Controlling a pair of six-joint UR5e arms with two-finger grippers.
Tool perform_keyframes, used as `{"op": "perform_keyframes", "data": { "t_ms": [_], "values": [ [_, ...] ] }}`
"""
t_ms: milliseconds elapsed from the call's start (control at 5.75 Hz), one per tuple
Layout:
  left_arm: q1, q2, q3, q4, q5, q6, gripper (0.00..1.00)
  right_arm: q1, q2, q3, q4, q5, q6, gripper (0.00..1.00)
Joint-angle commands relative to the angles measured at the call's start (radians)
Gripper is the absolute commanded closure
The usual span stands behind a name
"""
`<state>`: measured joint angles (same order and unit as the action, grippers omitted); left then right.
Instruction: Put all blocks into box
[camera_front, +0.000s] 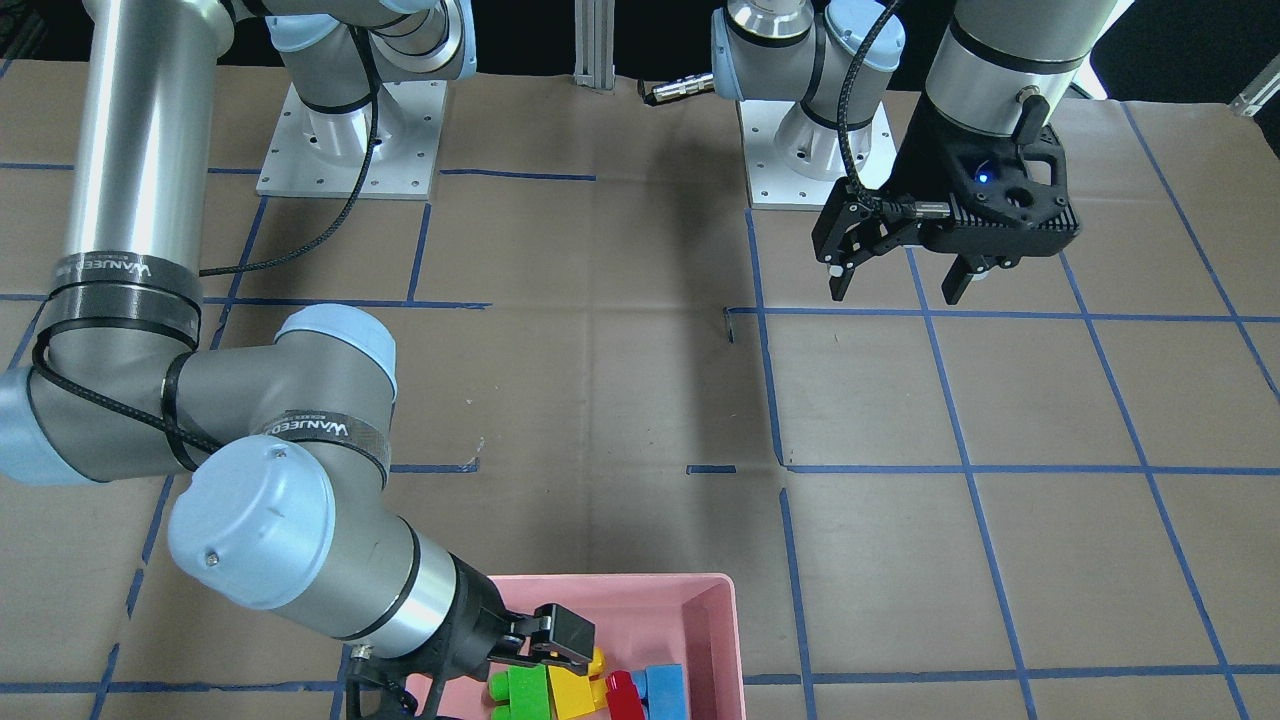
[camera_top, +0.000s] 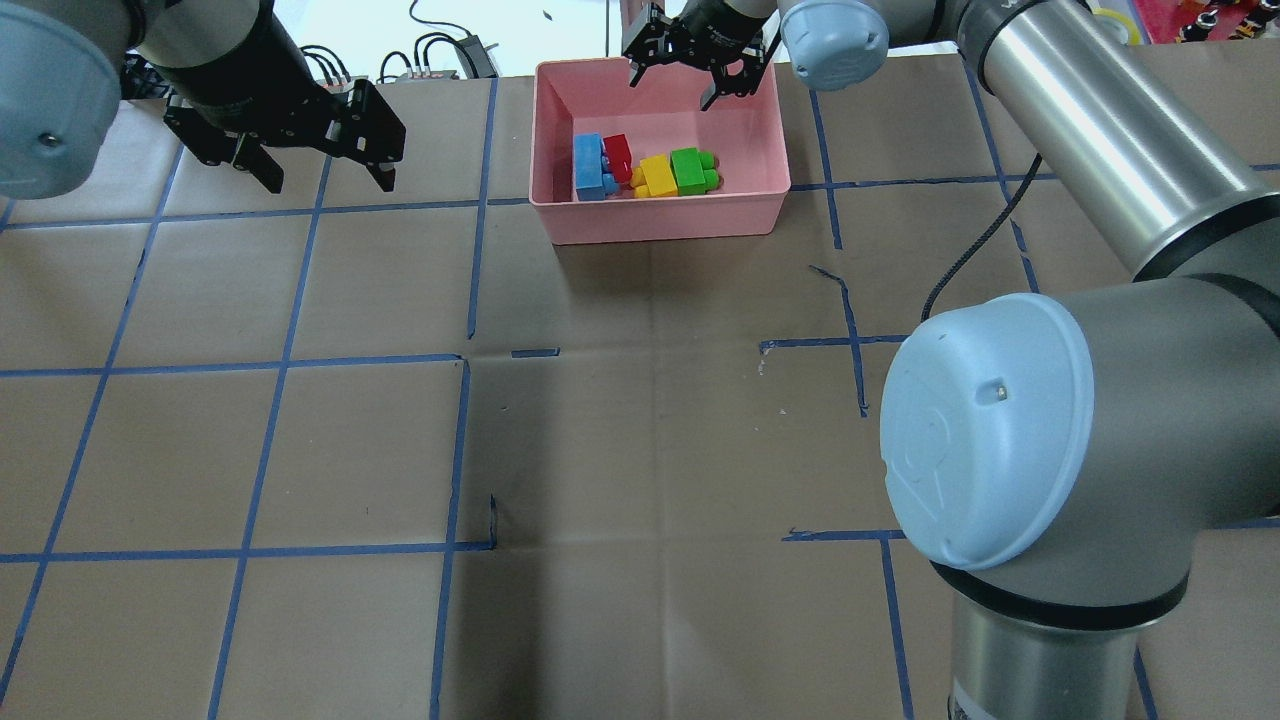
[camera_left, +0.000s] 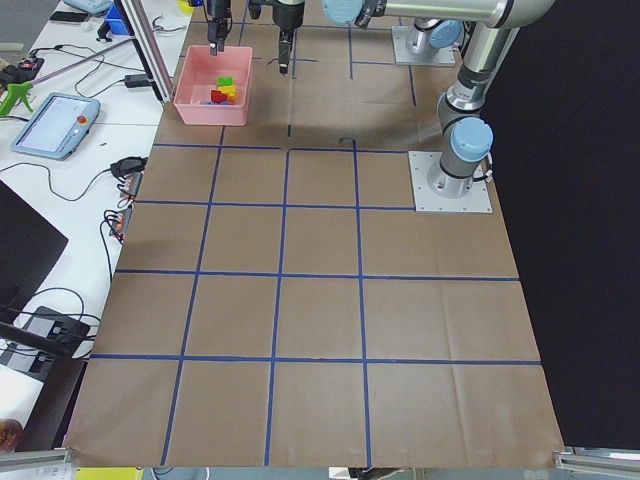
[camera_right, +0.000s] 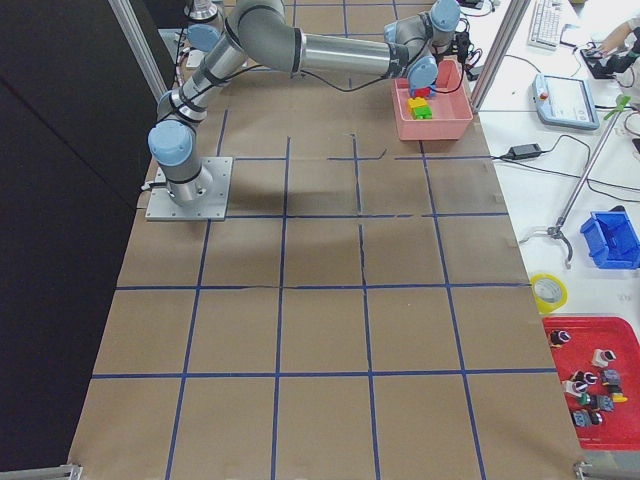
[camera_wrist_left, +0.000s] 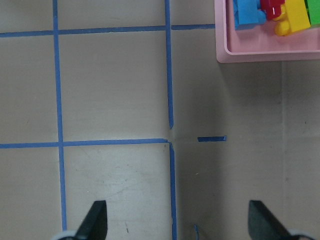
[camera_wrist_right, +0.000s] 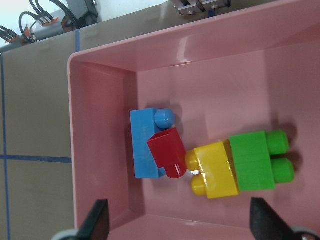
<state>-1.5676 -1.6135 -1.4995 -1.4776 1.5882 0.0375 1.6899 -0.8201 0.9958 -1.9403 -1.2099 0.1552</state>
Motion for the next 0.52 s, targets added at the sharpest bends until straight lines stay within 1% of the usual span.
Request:
{"op": "perform_keyframes", "data": {
  "t_ms": [0,174,348],
  "values": [
    [0.0,0.001,-0.005,0.0,0.007,0.002,0.0,-0.024,-0.084,0.01,0.238,-0.182,-0.161,0.0],
    [0.001,0.001,-0.011,0.002,0.007,0.002,0.0,-0.023,-0.132,0.011,0.348,-0.257,-0.163,0.0],
    [0.001,0.001,-0.011,0.003,0.007,0.002,0.0,-0.019,-0.199,0.018,0.444,-0.273,-0.167,0.0]
  ]
}}
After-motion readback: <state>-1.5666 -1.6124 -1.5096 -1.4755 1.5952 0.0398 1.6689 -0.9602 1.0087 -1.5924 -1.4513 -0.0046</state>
